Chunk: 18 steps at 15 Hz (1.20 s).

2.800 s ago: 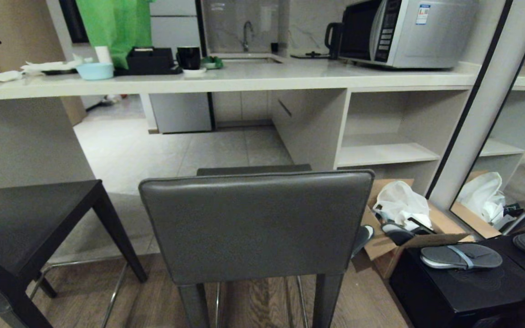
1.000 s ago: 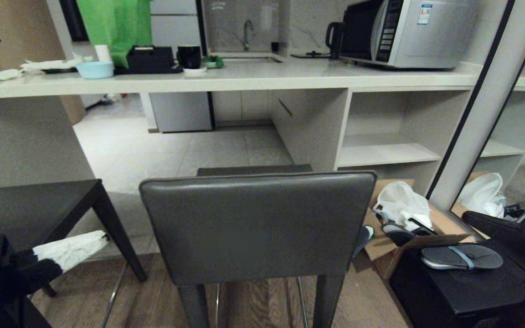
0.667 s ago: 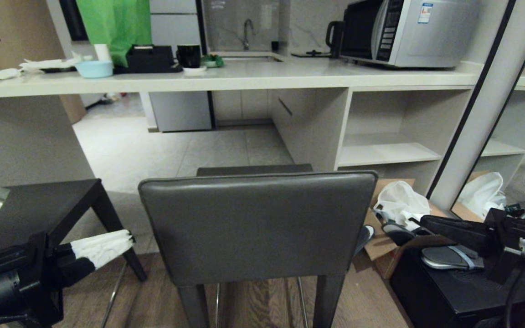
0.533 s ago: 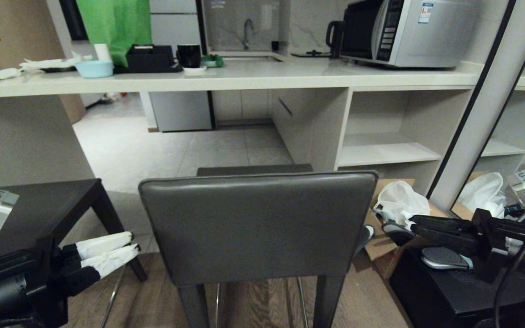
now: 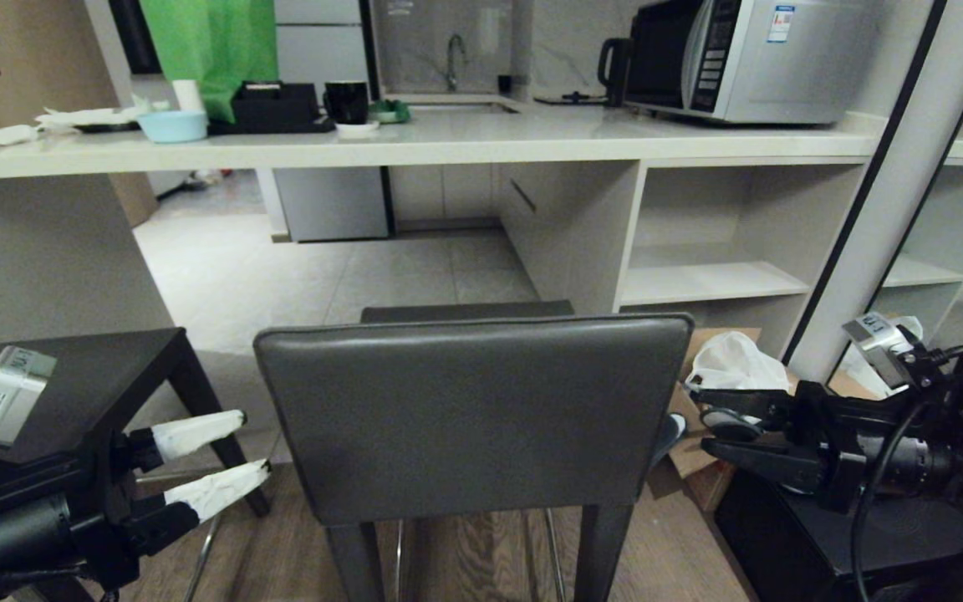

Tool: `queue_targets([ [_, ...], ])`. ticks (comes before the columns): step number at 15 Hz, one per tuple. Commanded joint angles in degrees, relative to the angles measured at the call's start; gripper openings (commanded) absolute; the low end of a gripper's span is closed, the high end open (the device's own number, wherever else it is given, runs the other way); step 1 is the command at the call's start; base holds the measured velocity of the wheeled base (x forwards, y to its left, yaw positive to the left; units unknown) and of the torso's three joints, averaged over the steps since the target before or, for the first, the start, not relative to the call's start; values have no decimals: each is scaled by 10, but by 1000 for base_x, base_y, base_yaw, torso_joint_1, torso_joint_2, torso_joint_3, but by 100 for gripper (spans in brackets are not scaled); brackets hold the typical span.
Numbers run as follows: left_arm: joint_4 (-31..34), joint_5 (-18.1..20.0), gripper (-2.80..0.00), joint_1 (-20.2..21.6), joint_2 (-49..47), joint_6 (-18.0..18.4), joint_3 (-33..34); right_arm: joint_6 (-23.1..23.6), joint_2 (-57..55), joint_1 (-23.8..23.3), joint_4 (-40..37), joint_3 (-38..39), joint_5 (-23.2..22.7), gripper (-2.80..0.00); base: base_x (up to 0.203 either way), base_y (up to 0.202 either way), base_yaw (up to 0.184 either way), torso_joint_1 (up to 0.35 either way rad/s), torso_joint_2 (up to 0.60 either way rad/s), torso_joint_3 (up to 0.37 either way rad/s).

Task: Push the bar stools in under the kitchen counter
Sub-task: Push the gray chair back under the dining table

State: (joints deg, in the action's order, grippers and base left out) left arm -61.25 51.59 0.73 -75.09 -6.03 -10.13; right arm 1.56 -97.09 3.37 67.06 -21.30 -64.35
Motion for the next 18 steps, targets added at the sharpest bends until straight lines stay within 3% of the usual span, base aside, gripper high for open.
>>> queue_targets([
  [1, -3, 3, 0, 37, -6, 0, 12, 0, -21, 9, 4, -14, -21, 0, 0, 0, 0, 0, 0, 0],
  [4, -3, 3, 0, 48, -35, 5, 9, 1, -36, 10, 10, -18, -29, 0, 0, 0, 0, 0, 0, 0],
  [9, -18, 3, 0, 30, -113, 8, -45, -1, -88, 5, 47, -45, -26, 0, 0, 0, 0, 0, 0, 0],
  [15, -170, 4, 0, 15, -240, 33, -47, -3, -115, -19, 58, -58, -24, 0, 0, 0, 0, 0, 0, 0],
  [18, -179, 1, 0, -5, -257, 36, -46, -5, -125, -6, 58, -78, -22, 0, 0, 0, 0, 0, 0, 0],
])
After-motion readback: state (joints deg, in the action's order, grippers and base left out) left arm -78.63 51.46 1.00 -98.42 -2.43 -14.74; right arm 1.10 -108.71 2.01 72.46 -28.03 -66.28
